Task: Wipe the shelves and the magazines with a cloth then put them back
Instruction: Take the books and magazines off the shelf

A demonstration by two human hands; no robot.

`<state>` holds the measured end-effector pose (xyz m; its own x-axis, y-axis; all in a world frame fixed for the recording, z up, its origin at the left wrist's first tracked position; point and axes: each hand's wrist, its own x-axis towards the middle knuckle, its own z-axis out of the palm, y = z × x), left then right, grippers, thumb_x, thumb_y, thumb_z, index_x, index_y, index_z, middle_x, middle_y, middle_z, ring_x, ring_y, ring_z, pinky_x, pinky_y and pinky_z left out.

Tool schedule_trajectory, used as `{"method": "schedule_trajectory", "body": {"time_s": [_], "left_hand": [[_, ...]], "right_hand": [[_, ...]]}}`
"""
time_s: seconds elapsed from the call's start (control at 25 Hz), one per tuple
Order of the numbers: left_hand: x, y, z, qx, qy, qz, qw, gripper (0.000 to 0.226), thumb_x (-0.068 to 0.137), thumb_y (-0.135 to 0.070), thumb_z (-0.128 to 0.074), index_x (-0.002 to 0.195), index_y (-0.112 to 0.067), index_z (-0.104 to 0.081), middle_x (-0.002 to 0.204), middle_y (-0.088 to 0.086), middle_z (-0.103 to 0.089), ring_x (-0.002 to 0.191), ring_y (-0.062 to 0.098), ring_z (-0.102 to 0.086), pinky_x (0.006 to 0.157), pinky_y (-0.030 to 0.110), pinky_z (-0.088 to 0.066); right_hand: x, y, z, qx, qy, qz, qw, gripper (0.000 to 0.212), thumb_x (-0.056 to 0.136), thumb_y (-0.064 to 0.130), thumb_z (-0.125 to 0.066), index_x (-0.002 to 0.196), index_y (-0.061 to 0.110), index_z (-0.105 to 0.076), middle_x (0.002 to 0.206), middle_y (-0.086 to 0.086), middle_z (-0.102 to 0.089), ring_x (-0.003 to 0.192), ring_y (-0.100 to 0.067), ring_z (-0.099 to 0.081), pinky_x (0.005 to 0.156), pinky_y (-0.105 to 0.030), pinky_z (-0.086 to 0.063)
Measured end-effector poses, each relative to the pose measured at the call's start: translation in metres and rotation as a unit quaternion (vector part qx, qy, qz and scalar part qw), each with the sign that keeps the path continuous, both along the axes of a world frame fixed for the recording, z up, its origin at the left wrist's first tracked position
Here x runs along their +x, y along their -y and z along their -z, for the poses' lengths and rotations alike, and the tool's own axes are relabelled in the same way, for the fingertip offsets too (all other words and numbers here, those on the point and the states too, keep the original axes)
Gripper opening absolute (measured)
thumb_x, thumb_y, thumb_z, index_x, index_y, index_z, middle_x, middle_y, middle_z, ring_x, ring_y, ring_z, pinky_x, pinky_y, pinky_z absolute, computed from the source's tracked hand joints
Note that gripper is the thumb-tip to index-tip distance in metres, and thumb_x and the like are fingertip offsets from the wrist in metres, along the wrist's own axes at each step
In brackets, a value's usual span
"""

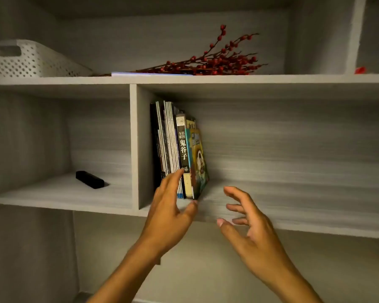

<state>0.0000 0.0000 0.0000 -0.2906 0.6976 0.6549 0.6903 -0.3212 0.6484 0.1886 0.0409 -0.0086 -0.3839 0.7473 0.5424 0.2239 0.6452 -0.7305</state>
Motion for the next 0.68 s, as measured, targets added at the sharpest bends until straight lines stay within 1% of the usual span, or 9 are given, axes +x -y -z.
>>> {"method": "schedule_trajectory", "body": {"time_s": [0.08,0.12,0.24,0.32,0.4,0.48,0.52,0.6,0.68], "left_hand": [[0.0,-0.029,-0.007,-0.022,-0.056,-0.053,0.997,0.071,0.092,-0.033,-0.058,0.147,-0.044,-0.014,0.156,-0.021,-0.001,0.143,0.009,-0.011,0.111,0.041,-0.033],[-0.005,-0.042,-0.012,-0.041,-0.072,-0.073,0.994,0.067,0.095,-0.038,-0.052,0.148,-0.043,-0.012,0.157,-0.019,0.004,0.145,0.011,-0.005,0.113,0.044,-0.026],[-0.008,-0.075,-0.021,-0.057,-0.078,-0.088,0.991,0.059,0.099,-0.047,-0.033,0.149,-0.042,-0.004,0.16,-0.008,0.006,0.147,0.013,0.003,0.115,0.037,-0.01],[-0.005,-0.091,-0.018,-0.048,-0.085,-0.105,0.99,0.062,0.099,-0.046,-0.033,0.15,-0.04,0.003,0.161,-0.004,0.003,0.147,0.013,0.003,0.113,0.033,-0.006],[-0.003,-0.102,-0.014,-0.025,-0.104,-0.134,0.985,0.071,0.097,-0.044,-0.043,0.151,-0.038,0.002,0.161,-0.001,-0.003,0.147,0.014,-0.001,0.117,0.037,-0.007],[-0.006,-0.108,-0.015,0.033,-0.07,-0.149,0.986,0.079,0.09,-0.038,-0.057,0.151,-0.036,-0.008,0.158,-0.003,-0.016,0.145,0.014,-0.012,0.119,0.044,-0.018],[-0.008,-0.111,-0.018,0.067,-0.032,-0.15,0.986,0.082,0.086,-0.033,-0.063,0.15,-0.034,-0.012,0.155,-0.005,-0.021,0.141,0.011,-0.017,0.117,0.042,-0.023],[-0.013,-0.116,-0.023,0.105,0.041,-0.136,0.984,0.085,0.083,-0.027,-0.067,0.149,-0.034,-0.013,0.151,-0.008,-0.025,0.134,0.004,-0.02,0.112,0.032,-0.027],[-0.016,-0.118,-0.025,0.115,0.078,-0.125,0.983,0.087,0.082,-0.027,-0.069,0.149,-0.036,-0.015,0.148,-0.01,-0.03,0.129,0.0,-0.024,0.109,0.03,-0.03]], "right_hand": [[-0.008,-0.032,-0.008,0.007,0.015,-0.045,0.999,0.059,0.09,0.037,-0.061,0.134,0.06,-0.028,0.134,0.014,-0.045,0.115,-0.003,-0.046,0.081,-0.017,-0.042],[-0.014,-0.049,-0.011,0.007,0.022,-0.056,0.998,0.061,0.09,0.036,-0.061,0.135,0.059,-0.027,0.137,0.013,-0.044,0.117,-0.004,-0.045,0.083,-0.019,-0.044],[-0.033,-0.085,-0.019,-0.012,0.055,-0.098,0.994,0.071,0.089,0.034,-0.064,0.139,0.058,-0.019,0.148,0.017,-0.032,0.13,-0.007,-0.037,0.101,-0.032,-0.043],[-0.043,-0.107,-0.021,-0.041,0.067,-0.108,0.991,0.076,0.087,0.034,-0.066,0.141,0.055,-0.017,0.147,0.02,-0.032,0.128,-0.009,-0.04,0.104,-0.037,-0.042],[-0.054,-0.122,-0.027,-0.075,0.034,-0.122,0.989,0.077,0.086,0.029,-0.067,0.141,0.053,-0.019,0.144,0.019,-0.036,0.116,-0.004,-0.046,0.1,-0.034,-0.045],[-0.066,-0.132,-0.029,-0.096,0.019,-0.137,0.986,0.08,0.086,0.02,-0.066,0.144,0.049,-0.019,0.144,0.017,-0.037,0.107,-0.001,-0.048,0.094,-0.026,-0.045],[-0.072,-0.135,-0.028,-0.104,0.017,-0.144,0.984,0.082,0.085,0.018,-0.066,0.144,0.049,-0.018,0.144,0.017,-0.036,0.107,-0.001,-0.048,0.091,-0.023,-0.045],[-0.084,-0.138,-0.021,-0.116,0.017,-0.157,0.981,0.089,0.082,0.022,-0.071,0.144,0.052,-0.015,0.143,0.019,-0.037,0.109,0.003,-0.048,0.088,-0.019,-0.046],[-0.092,-0.138,-0.009,-0.114,0.02,-0.167,0.979,0.097,0.077,0.03,-0.076,0.142,0.058,-0.01,0.147,0.019,-0.036,0.123,0.001,-0.045,0.1,-0.03,-0.047]]}}
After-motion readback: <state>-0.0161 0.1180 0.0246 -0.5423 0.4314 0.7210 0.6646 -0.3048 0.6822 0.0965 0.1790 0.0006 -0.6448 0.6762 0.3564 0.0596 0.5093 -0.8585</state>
